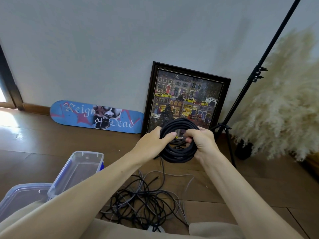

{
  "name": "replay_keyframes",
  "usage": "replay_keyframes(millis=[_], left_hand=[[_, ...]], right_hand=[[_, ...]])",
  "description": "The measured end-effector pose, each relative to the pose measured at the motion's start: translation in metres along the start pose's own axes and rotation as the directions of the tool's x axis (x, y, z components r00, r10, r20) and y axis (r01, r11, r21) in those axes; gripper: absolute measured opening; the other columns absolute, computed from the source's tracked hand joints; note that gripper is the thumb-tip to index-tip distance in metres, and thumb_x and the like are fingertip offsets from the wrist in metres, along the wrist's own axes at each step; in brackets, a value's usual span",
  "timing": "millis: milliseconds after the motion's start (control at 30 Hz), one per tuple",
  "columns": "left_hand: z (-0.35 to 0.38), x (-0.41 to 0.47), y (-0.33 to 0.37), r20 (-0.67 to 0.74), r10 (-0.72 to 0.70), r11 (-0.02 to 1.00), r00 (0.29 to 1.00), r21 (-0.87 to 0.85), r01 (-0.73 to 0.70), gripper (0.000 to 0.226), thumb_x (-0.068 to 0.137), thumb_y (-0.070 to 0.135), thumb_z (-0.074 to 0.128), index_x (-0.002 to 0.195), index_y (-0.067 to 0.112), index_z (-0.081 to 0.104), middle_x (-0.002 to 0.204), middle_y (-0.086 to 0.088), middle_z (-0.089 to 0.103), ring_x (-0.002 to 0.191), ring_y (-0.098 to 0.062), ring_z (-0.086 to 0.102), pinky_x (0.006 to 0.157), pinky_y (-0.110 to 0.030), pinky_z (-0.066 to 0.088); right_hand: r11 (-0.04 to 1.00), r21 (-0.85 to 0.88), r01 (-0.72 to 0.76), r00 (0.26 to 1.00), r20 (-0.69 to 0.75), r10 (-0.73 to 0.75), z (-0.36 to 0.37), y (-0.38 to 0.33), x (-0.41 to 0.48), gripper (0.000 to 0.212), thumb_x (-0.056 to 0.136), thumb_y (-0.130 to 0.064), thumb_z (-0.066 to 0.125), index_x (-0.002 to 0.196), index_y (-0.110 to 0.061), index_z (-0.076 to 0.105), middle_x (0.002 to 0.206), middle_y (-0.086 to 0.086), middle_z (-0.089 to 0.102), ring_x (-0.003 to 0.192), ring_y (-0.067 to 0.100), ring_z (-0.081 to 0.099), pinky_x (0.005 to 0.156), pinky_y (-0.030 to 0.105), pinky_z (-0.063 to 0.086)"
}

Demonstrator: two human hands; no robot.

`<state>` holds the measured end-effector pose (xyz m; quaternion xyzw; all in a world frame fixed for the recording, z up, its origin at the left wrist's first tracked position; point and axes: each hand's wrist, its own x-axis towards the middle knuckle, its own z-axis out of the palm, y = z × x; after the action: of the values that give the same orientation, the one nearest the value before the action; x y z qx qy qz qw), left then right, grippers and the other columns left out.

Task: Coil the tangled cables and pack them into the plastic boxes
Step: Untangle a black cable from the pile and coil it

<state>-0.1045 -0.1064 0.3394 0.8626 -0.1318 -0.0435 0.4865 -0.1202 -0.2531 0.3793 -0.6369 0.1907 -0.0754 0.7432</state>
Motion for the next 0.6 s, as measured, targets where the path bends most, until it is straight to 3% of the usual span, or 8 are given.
replay_keyframes(millis=[67, 100, 167, 200, 333, 433, 533, 600], left_hand=[[0.004, -0.003, 0.004, 0.072, -0.059, 0.960, 0.996, -0.270, 0.077, 0.091, 0.072, 0.084, 0.042, 0.132, 0.016, 0.048, 0.129, -0.003, 0.058, 0.114, -0.016, 0.057, 0.103, -0.039, 0.041], [0.007, -0.004, 0.004, 0.085, -0.087, 0.931, 0.993, -0.347, 0.112, 0.097, 0.070, 0.085, 0.042, 0.135, 0.014, 0.045, 0.131, -0.007, 0.056, 0.114, -0.021, 0.057, 0.103, -0.041, 0.042], [0.009, -0.006, 0.008, 0.093, -0.093, 0.909, 0.991, -0.399, 0.122, 0.077, 0.083, 0.070, 0.045, 0.123, 0.005, 0.050, 0.095, -0.005, 0.063, 0.076, -0.016, 0.062, 0.069, -0.026, 0.050], [0.008, -0.006, 0.009, 0.090, -0.086, 0.909, 0.992, -0.400, 0.115, 0.059, 0.087, 0.063, 0.046, 0.112, 0.009, 0.053, 0.079, -0.001, 0.056, 0.059, -0.010, 0.053, 0.055, -0.021, 0.041], [0.005, -0.008, 0.014, 0.070, -0.047, 0.913, 0.996, -0.402, 0.071, 0.036, 0.085, 0.044, 0.061, 0.109, 0.017, 0.057, 0.087, 0.003, 0.058, 0.062, -0.005, 0.049, 0.052, -0.018, 0.035], [0.002, -0.009, 0.016, 0.010, -0.041, 0.936, 0.999, -0.349, 0.042, 0.012, 0.085, 0.027, 0.057, 0.086, 0.017, 0.051, 0.072, 0.003, 0.047, 0.059, -0.010, 0.043, 0.055, -0.025, 0.031], [-0.007, -0.007, 0.017, -0.042, -0.025, 0.971, 0.999, -0.240, 0.015, 0.017, 0.085, 0.022, 0.053, 0.076, 0.013, 0.042, 0.064, 0.004, 0.038, 0.057, -0.012, 0.037, 0.056, -0.028, 0.029], [-0.015, -0.008, 0.018, -0.066, 0.020, 0.997, 0.998, -0.075, -0.025, 0.017, 0.086, 0.023, 0.054, 0.082, 0.009, 0.047, 0.067, 0.002, 0.045, 0.061, -0.015, 0.045, 0.057, -0.028, 0.034]], right_hand=[[0.990, 0.137, -0.016, 0.999, -0.028, 0.020, -0.001, 0.001, 0.001, 0.027, 0.080, 0.019, 0.049, 0.071, -0.007, 0.048, 0.042, -0.001, 0.044, 0.032, 0.007, 0.038, 0.035, 0.016, 0.030], [0.983, 0.183, -0.014, 0.999, -0.040, 0.021, -0.001, 0.001, 0.002, 0.027, 0.081, 0.019, 0.049, 0.071, -0.007, 0.048, 0.043, 0.000, 0.045, 0.031, 0.006, 0.038, 0.036, 0.015, 0.030], [0.974, 0.229, -0.001, 0.998, -0.054, 0.014, -0.002, 0.003, 0.001, 0.026, 0.081, 0.018, 0.049, 0.072, -0.006, 0.051, 0.050, 0.002, 0.047, 0.032, 0.006, 0.038, 0.036, 0.016, 0.031], [0.971, 0.241, 0.004, 0.998, -0.059, 0.011, -0.002, 0.005, 0.001, 0.026, 0.081, 0.018, 0.050, 0.072, -0.006, 0.052, 0.053, 0.002, 0.047, 0.032, 0.006, 0.038, 0.036, 0.016, 0.031], [0.956, 0.294, 0.009, 0.998, -0.057, 0.008, 0.001, 0.012, 0.002, 0.027, 0.082, 0.018, 0.050, 0.072, -0.008, 0.052, 0.044, -0.002, 0.045, 0.033, 0.005, 0.037, 0.036, 0.016, 0.031], [0.960, 0.279, -0.021, 1.000, 0.004, 0.021, 0.001, 0.012, 0.004, 0.024, 0.084, 0.016, 0.049, 0.077, -0.007, 0.052, 0.043, -0.003, 0.044, 0.034, 0.006, 0.038, 0.037, 0.017, 0.034], [0.988, 0.087, -0.126, 0.987, 0.108, 0.117, 0.001, 0.007, 0.004, 0.012, 0.086, 0.010, 0.057, 0.095, 0.002, 0.059, 0.049, 0.004, 0.054, 0.041, 0.011, 0.050, 0.046, 0.023, 0.049], [0.957, -0.289, -0.010, 0.988, 0.143, 0.054, -0.003, 0.006, 0.008, 0.047, 0.082, -0.002, 0.071, 0.125, 0.003, 0.051, 0.087, 0.009, 0.064, 0.074, 0.019, 0.063, 0.071, 0.032, 0.055]])
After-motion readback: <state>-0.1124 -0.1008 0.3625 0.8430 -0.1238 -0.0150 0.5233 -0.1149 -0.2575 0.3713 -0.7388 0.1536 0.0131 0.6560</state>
